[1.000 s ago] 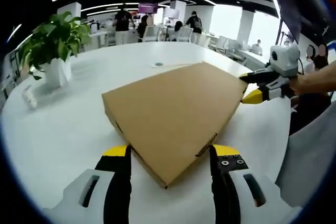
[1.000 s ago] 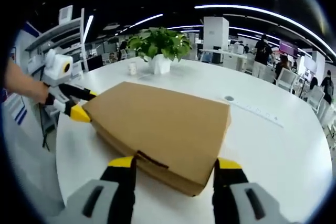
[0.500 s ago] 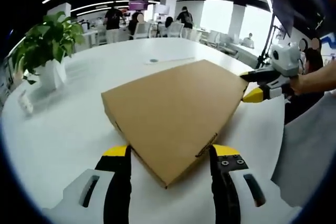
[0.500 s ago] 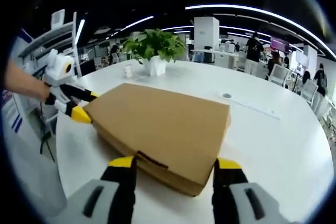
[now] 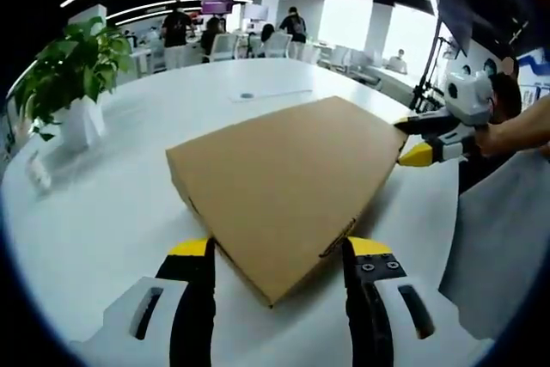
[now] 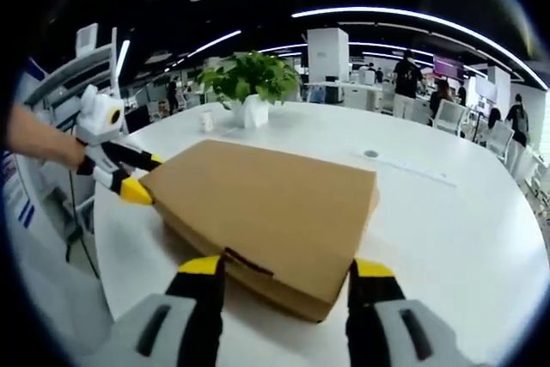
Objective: Operate the shoe box by opening the lid, removing the specified soft item, and placing it in the target area until the item is outside and the box remains undamaged.
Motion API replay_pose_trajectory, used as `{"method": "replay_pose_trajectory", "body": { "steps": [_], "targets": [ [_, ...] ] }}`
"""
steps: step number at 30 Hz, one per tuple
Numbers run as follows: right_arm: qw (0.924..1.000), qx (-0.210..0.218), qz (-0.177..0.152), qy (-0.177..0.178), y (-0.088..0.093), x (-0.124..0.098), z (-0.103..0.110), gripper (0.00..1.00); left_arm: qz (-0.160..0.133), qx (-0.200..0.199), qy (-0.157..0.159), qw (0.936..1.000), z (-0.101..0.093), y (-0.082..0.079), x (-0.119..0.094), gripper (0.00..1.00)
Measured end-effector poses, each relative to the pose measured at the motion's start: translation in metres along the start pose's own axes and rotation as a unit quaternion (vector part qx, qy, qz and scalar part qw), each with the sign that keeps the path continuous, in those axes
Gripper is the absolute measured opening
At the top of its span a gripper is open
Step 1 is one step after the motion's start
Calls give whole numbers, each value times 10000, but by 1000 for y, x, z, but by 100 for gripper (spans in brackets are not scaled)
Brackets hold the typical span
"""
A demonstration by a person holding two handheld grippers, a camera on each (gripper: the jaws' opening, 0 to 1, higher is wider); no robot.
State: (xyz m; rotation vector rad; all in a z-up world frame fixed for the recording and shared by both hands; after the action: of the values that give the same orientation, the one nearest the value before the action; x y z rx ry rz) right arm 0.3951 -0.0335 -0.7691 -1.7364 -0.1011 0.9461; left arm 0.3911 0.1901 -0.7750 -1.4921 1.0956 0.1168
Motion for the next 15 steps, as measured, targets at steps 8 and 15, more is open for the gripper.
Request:
{"method": "replay_pose_trajectory", "body": {
  "steps": [8, 15],
  "targets": [
    [10000, 85, 9, 19, 0, -2, 10, 54, 46, 72, 86, 9999, 5, 3, -7, 61],
    [10000, 83, 28, 12, 0, -4, 21, 53, 89, 112, 129, 9998, 10, 8, -14, 61]
  ]
}}
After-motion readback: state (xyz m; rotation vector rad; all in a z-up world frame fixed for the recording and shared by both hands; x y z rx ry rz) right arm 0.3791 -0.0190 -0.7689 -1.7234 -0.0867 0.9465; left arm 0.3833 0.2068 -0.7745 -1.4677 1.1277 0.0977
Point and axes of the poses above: the point that each gripper's makers call its tool centre point, and the gripper's own axes: x roughly forward along the fingers, z roughly to its left, y roughly out of its underside, the point moved 1 cm from there along -x, roughly backward along the fingers, and after that the axes turned 10 degrees about -x, right-handed, at the moved point
